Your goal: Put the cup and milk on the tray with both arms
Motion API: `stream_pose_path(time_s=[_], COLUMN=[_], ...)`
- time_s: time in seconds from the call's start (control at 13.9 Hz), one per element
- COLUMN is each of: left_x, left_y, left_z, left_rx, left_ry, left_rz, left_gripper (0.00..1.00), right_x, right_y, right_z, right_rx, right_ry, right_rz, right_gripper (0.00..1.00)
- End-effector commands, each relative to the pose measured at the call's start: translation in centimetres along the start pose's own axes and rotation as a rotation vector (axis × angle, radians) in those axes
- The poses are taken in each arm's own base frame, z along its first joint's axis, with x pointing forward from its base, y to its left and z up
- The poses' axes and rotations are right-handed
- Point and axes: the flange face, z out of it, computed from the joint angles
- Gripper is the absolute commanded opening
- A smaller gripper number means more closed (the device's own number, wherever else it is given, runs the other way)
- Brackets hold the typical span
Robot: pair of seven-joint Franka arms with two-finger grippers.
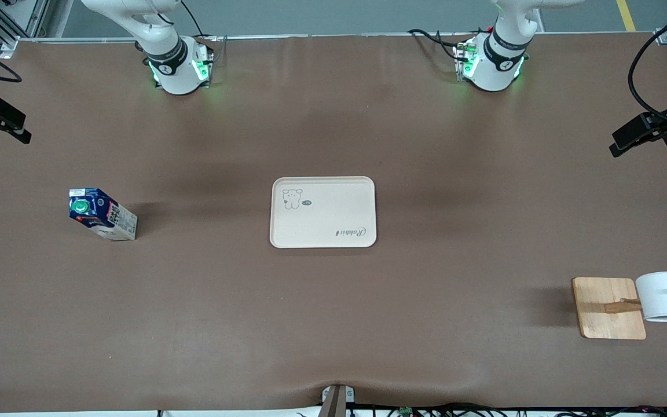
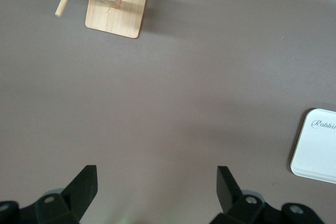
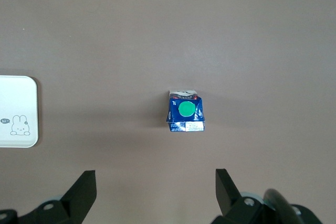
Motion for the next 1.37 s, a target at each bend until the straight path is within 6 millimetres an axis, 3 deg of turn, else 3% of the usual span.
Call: stream_pose_path(time_s=[0.0,0.22,0.79,0.93,1.15,1.29], left_x=[0.9,1.7,7.4,8.8,10.6,11.7], left_y=[-1.0,-1.5,-2.7,-5.0,-5.9,-9.0], left_z=[0.4,1.2,4.7,5.4,6.5,6.5], left_rx=[0.002,0.007,0.103,0.092,0.103,0.113], left_ry=[-0.008,-0.012,0.155,0.186,0.205,0.218], left_rz=[-0.001,-0.013,-0.021,-0.056,-0.002,0.048], left_gripper=[1.00,1.00,1.00,1.00,1.00,0.97], right_x=[0.2,0.3,0.4,0.3,0.4,0.4], right_y=[0.2,0.3,0.3,0.2,0.1,0.1], right_z=[-0.4,0.0,0.1,-0.1,0.0,-0.1], right_rx=[-0.003,-0.003,-0.003,-0.003,-0.003,-0.003], right_ry=[-0.005,-0.011,-0.014,-0.011,-0.013,-0.010], right_rz=[0.009,0.010,0.010,0.009,0.007,0.007], right_gripper=[1.00,1.00,1.00,1.00,1.00,1.00])
